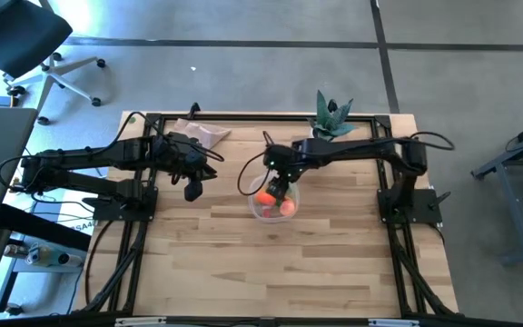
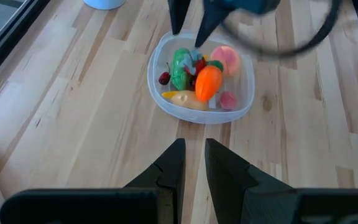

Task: Pick and placing Produce into tupperware
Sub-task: Put the strawberry into the transparent bin, then return to Home Position

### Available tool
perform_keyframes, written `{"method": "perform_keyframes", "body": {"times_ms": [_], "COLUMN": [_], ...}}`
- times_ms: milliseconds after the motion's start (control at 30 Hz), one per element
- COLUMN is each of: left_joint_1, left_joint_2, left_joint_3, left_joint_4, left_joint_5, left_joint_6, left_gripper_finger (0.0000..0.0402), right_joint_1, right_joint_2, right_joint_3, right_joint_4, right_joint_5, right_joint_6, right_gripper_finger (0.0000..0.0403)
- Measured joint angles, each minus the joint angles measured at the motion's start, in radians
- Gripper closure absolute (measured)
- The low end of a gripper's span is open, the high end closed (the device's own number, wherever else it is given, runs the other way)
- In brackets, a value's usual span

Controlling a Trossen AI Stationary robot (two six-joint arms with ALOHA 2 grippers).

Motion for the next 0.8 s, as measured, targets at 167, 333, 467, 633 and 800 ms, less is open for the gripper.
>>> {"method": "perform_keyframes", "body": {"times_ms": [167, 333, 467, 633, 800], "left_joint_1": [0.000, 0.000, 0.000, 0.000, 0.000], "left_joint_2": [0.000, 0.000, 0.000, 0.000, 0.000], "left_joint_3": [0.000, 0.000, 0.000, 0.000, 0.000], "left_joint_4": [0.000, 0.000, 0.000, 0.000, 0.000], "left_joint_5": [0.000, 0.000, 0.000, 0.000, 0.000], "left_joint_6": [0.000, 0.000, 0.000, 0.000, 0.000], "left_gripper_finger": [0.0350, 0.0350, 0.0350, 0.0350, 0.0350], "right_joint_1": [0.000, 0.000, 0.045, 0.175, 0.357], "right_joint_2": [-0.101, -0.264, -0.446, -0.680, -0.878], "right_joint_3": [0.000, 0.000, 0.000, 0.000, 0.000], "right_joint_4": [-0.031, -0.136, -0.187, -0.249, -0.323], "right_joint_5": [0.002, -0.021, -0.002, 0.095, 0.327], "right_joint_6": [0.000, -0.029, -0.027, 0.027, 0.201], "right_gripper_finger": [0.0215, 0.0215, 0.0229, 0.0280, 0.0326]}}
